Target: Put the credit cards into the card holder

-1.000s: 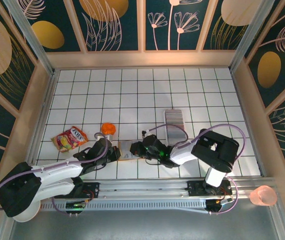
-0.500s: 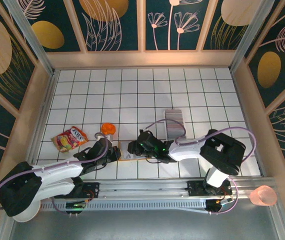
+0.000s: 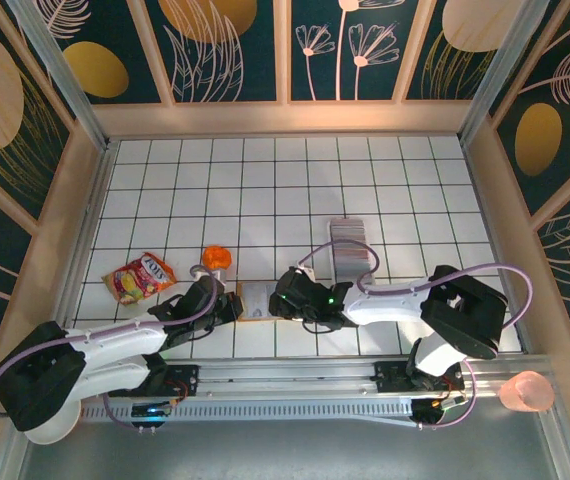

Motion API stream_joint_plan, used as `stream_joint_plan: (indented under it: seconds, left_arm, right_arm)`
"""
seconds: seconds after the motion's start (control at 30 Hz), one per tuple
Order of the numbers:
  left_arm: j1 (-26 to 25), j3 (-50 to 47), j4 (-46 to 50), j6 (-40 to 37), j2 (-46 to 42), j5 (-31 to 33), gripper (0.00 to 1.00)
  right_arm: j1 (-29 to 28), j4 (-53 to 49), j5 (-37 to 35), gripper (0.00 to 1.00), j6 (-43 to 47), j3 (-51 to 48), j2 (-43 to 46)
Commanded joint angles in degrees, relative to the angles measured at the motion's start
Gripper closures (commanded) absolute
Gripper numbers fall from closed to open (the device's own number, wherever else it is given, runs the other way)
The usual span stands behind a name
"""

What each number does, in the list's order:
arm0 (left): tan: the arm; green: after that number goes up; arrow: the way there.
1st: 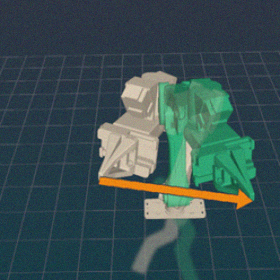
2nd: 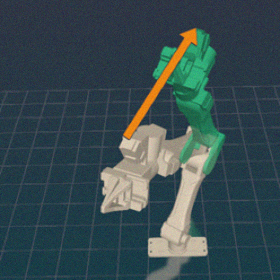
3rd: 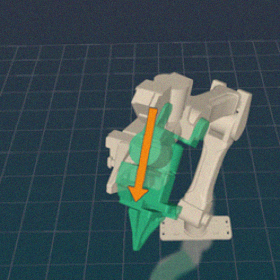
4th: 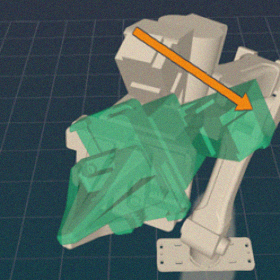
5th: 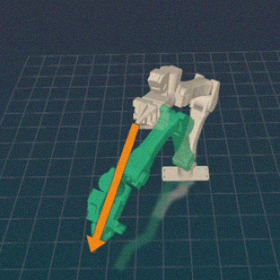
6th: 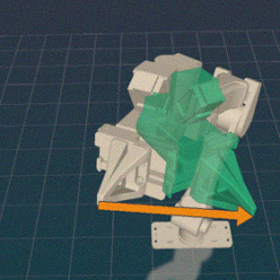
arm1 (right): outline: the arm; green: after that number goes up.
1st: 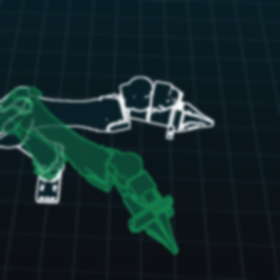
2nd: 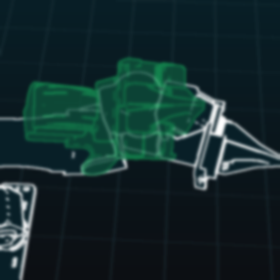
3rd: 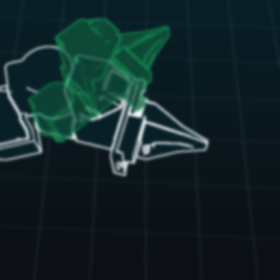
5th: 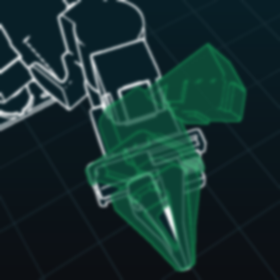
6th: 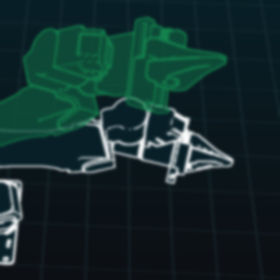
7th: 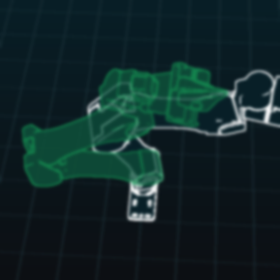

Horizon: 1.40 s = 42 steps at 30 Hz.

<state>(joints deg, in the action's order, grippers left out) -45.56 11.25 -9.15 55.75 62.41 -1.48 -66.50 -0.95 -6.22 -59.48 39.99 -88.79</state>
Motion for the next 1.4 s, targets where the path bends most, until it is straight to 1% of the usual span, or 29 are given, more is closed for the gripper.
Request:
stream_joint_plan:
  seconds: [0.0,0.37,0.57,0.67,0.83,1.27,1.37]
  left_arm:
    - [-0.4,-0.7,3.0,-0.1,1.1,-1.1,1.0]
    - [-0.4,-0.9,3.3,0.2,0.8,-0.9,1.0]
    - [-0.4,-1.1,4.2,0.3,-0.7,-0.3,1.0]
    - [-0.4,-1.3,4.1,0.4,-1.0,-0.2,1.0]
    - [-0.4,-1.6,3.2,0.7,-0.3,-0.6,1.0]
    - [-0.4,-2.0,1.5,0.9,1.2,-1.2,1.0]
    - [-0.4,-2.2,1.7,1.0,0.8,-0.8,1.0]
  right_arm:
    - [-0.7,-3.5,-2.3,0.52,-1.2,1.6,-1.7]
    - [-0.8,4.6,1.2,0.52,-2.6,3.4,-6.8]
    - [-0.8,8.5,2.1,0.52,-3.3,3.1,-7.0]
    - [-0.8,12.1,2.6,0.52,-4.2,1.7,-6.3]
    - [-0.9,17.7,3.1,0.54,-5.1,0.2,-5.7]
    - [-1.4,29.9,5.0,0.56,-7.0,-0.9,-7.6]
    - [-1.5,32.7,7.3,0.56,-6.8,-0.4,-8.4]
